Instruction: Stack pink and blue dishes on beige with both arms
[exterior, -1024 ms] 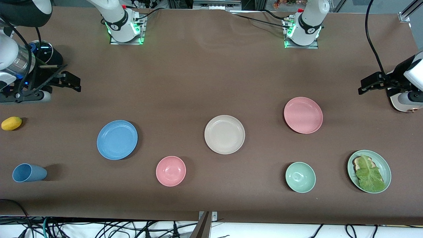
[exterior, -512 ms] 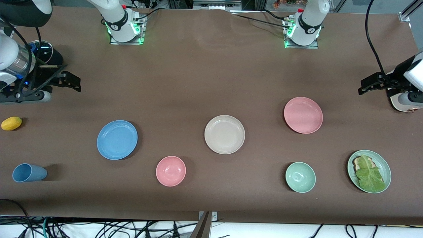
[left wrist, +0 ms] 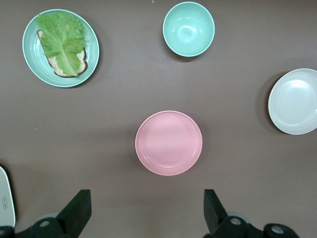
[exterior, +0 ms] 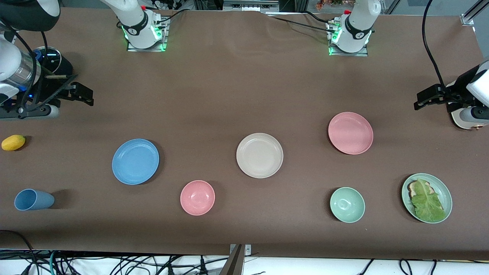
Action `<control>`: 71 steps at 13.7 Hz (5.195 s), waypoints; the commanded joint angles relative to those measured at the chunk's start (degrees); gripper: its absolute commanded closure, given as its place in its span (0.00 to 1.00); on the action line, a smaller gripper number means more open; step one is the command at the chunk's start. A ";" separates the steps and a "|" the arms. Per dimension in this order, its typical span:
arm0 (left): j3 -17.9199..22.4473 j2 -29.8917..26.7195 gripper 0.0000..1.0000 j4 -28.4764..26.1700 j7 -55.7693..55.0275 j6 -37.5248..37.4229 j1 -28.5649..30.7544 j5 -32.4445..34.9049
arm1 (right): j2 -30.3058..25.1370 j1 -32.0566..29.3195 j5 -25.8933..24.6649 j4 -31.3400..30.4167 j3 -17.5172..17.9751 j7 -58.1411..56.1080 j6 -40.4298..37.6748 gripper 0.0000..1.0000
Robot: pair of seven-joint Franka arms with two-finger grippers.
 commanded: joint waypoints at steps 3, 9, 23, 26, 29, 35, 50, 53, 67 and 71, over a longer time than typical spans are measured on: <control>-0.06 0.71 0.00 1.72 1.13 -0.49 0.46 -0.50 | 0.06 -0.41 0.60 0.56 0.07 -0.94 -0.87 0.00; -0.14 1.50 0.00 1.72 0.61 -0.49 0.38 -0.50 | 0.06 -0.41 0.60 0.47 0.07 -0.76 -0.87 0.00; -0.76 14.58 0.00 1.01 0.61 0.21 -1.65 -2.70 | 0.06 -0.41 0.60 0.47 0.07 -0.68 -0.87 0.00; -0.41 18.53 0.00 0.49 0.60 0.39 0.71 -2.70 | 0.06 -0.41 0.60 0.56 0.07 -0.32 -0.70 0.00; -0.41 20.92 0.00 -0.92 1.04 1.96 3.44 -2.70 | 0.06 -0.41 0.60 0.56 0.07 -0.23 -0.44 0.00; -0.50 22.16 0.00 -11.62 4.64 18.28 7.14 -3.22 | 0.23 -0.33 0.60 0.65 0.07 -0.23 -0.08 0.00; -0.41 13.71 0.00 -40.29 23.94 54.78 4.33 -21.39 | 1.81 -1.64 0.16 2.50 0.07 -1.20 0.36 0.00; -0.41 15.21 0.00 -40.21 36.87 54.88 5.21 -27.99 | 1.81 -2.08 0.07 2.50 -0.02 -3.47 0.79 0.00; -0.23 16.53 0.00 -42.23 50.17 55.14 6.52 -32.05 | 7.69 -4.54 2.27 2.41 0.16 -8.85 1.50 0.00; 1.08 17.06 0.00 -42.93 51.23 55.14 6.61 -33.54 | 8.76 -4.72 1.92 2.58 0.16 -8.33 1.59 0.00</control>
